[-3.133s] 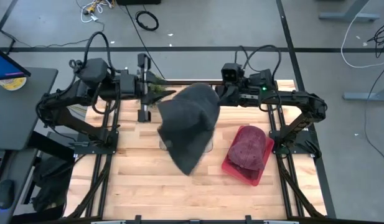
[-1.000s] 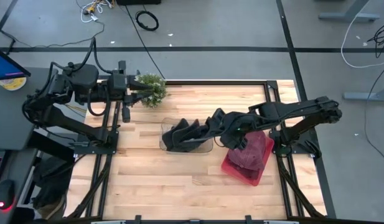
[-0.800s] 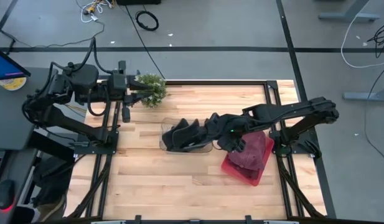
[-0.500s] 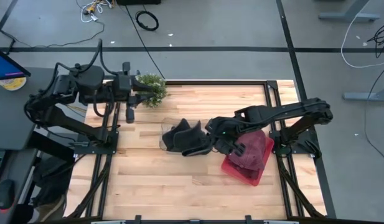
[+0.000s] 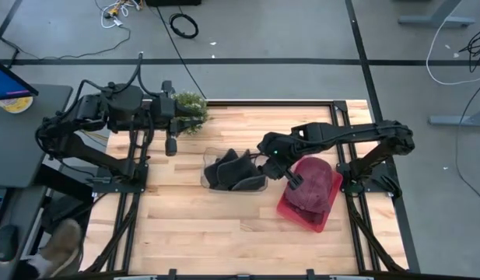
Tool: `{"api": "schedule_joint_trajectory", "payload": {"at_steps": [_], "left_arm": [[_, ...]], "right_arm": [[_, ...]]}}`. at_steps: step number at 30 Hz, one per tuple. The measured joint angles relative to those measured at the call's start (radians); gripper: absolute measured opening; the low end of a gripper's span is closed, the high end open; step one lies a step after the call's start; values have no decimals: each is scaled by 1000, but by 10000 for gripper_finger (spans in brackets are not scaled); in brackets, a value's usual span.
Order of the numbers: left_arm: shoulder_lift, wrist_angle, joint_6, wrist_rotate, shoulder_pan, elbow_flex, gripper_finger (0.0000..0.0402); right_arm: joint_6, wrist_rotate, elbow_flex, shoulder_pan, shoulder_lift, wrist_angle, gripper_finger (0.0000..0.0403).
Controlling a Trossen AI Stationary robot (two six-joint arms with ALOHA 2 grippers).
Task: Pick & Place hat
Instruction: Put the black cap into the transparent bin
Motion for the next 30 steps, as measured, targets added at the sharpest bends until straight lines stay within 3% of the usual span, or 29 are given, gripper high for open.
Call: {"api": "schedule_joint_trajectory", "payload": {"at_steps": [11, 19, 30], "left_arm": [[-2, 3, -1, 0, 0, 0, 85], [-2, 4, -16, 0, 0, 0, 85], [-2, 1, -35, 30, -1, 0, 85]], "right_arm": [[86, -79, 7, -24, 77, -20, 0], [142, -96, 138, -53, 206, -27, 0], [302, -264, 178, -178, 219, -20, 0]]}}
